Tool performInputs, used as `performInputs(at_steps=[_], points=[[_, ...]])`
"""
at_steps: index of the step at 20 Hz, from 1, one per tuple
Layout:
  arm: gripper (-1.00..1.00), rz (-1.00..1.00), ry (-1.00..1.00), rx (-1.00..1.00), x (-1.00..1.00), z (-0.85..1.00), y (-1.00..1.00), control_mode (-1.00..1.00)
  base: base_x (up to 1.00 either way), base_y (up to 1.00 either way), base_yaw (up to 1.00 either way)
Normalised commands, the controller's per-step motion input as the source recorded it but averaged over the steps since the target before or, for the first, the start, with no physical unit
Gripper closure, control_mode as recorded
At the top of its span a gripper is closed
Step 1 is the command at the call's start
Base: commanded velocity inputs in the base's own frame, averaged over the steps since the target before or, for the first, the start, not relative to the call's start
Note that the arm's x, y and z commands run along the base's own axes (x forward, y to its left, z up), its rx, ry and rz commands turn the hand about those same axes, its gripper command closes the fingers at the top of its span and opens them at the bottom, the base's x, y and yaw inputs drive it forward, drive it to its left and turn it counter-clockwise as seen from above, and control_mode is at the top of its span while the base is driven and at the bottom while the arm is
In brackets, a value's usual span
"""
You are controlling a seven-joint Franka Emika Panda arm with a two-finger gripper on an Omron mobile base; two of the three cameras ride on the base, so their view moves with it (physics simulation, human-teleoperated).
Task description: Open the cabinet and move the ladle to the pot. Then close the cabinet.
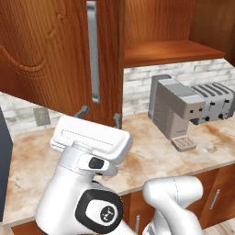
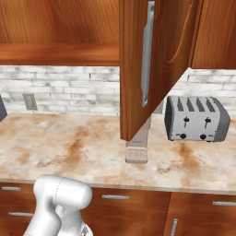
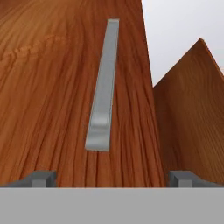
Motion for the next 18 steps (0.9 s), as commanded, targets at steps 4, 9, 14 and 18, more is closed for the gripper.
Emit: performInputs(at_steps=[4,9,14,18], points=[[-1.0,-0.14,0.0,0.03,1.0,0.15,-0.67,-1.0,0.0,0.0,0.0],[-1.0,-0.02,0.0,0.09,1.0,0.17,-0.64,-1.0,0.0,0.0,0.0],[-1.0,0.05,0.0,0.15,1.0,0.18,-0.6,-1.0,0.0,0.0,0.0],[-1.0,0.16,0.0,0.17,1.0,0.12,-0.58,-1.0,0.0,0.0,0.0]])
